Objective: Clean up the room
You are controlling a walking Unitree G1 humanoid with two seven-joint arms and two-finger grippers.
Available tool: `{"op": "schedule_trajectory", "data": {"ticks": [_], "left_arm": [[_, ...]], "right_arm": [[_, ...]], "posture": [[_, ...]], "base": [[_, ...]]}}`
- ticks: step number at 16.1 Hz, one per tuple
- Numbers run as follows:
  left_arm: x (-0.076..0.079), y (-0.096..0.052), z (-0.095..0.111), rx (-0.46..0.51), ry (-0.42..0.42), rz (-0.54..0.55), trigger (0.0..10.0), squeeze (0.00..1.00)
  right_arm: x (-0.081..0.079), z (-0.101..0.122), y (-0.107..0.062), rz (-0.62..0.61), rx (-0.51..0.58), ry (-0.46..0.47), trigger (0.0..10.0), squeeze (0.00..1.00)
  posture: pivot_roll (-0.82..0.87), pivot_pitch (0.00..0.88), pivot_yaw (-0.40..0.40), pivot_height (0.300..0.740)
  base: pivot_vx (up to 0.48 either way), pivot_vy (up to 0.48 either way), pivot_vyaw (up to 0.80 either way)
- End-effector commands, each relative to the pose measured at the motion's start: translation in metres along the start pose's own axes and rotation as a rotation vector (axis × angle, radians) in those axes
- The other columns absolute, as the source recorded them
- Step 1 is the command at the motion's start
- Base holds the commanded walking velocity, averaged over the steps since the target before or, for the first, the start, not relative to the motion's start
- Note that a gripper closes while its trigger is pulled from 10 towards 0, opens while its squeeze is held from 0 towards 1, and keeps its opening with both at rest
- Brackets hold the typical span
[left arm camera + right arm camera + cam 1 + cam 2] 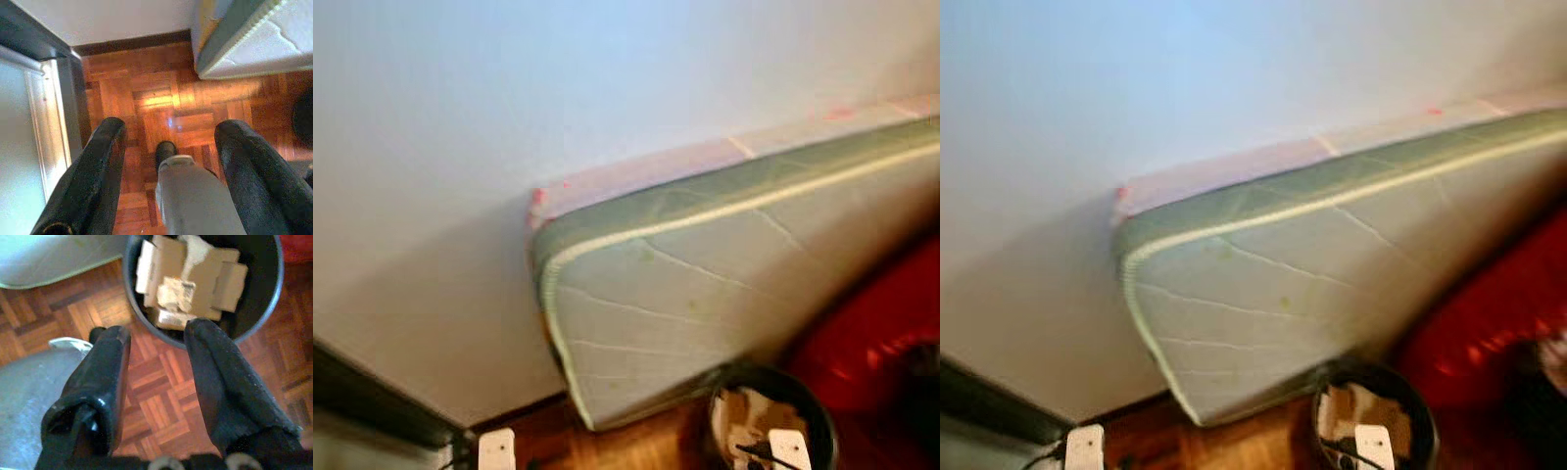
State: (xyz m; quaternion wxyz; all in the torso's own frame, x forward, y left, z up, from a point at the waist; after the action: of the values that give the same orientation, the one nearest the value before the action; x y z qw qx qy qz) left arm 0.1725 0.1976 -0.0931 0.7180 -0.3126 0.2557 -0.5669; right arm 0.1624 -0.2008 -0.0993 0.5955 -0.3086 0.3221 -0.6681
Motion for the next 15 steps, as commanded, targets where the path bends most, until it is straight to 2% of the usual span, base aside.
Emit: {"op": "schedule_trajectory", "data": {"ticks": [1, 3, 7, 9, 10, 13, 15], "left_arm": [[0.0452, 0.0252, 0.1063, 0.036, -0.026, -0.091, 10.0, 0.0], [0.0444, 0.0253, 0.1075, 0.042, -0.003, -0.093, 10.0, 0.0], [0.0433, 0.0254, 0.1086, 0.046, 0.015, -0.093, 10.0, 0.0], [0.0431, 0.0254, 0.1088, 0.047, 0.013, -0.093, 10.0, 0.0], [0.0432, 0.0254, 0.1086, 0.046, 0.014, -0.094, 10.0, 0.0], [0.0435, 0.0254, 0.1087, 0.044, 0.018, -0.095, 10.0, 0.0], [0.0437, 0.0254, 0.1086, 0.044, 0.018, -0.096, 10.0, 0.0]], "right_arm": [[0.0145, 0.0596, 0.0123, -0.017, 0.059, 0.237, 10.0, 0.0], [0.014, 0.0599, 0.0123, -0.017, 0.065, 0.245, 10.0, 0.0], [0.0131, 0.0592, 0.0125, -0.018, 0.057, 0.251, 10.0, 0.0], [0.0124, 0.0585, 0.0125, -0.018, 0.055, 0.274, 10.0, 0.0], [0.0127, 0.0589, 0.0126, -0.013, 0.052, 0.243, 10.0, 0.0], [0.0128, 0.0594, 0.0126, -0.009, 0.052, 0.236, 10.0, 0.0], [0.013, 0.0599, 0.0125, -0.011, 0.059, 0.245, 10.0, 0.0]], "posture": [[-0.1, 0.022, 0.028, 0.74], [-0.1, 0.025, 0.033, 0.74], [-0.1, 0.03, 0.037, 0.74], [-0.09, 0.031, 0.035, 0.74], [-0.09, 0.028, 0.032, 0.74], [-0.09, 0.029, 0.028, 0.74], [-0.09, 0.029, 0.026, 0.74]], "base": [[0.0, 0.0, 0.0], [0.0, -0.18, 0.0], [0.0, -0.46, 0.0], [0.0, -0.471, -0.65], [0.0, -0.472, -0.69], [0.0, -0.471, -0.68], [0.0, -0.472, 0.0]]}}
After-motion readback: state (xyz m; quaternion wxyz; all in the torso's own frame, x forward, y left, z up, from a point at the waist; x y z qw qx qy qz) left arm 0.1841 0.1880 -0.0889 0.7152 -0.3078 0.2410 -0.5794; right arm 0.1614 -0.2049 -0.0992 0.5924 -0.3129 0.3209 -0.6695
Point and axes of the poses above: a point about 5 cm out from each wrist's last joint towards the gripper, its own y axis pointing out of the wrist towards the gripper, its own z axis along the axis of the wrist's last joint, x = y × z, the point moved 1 cm from there along y, pointing out of the wrist towards the gripper, and after that the axes turned 2 degrees about y, right-handed, at the moved point
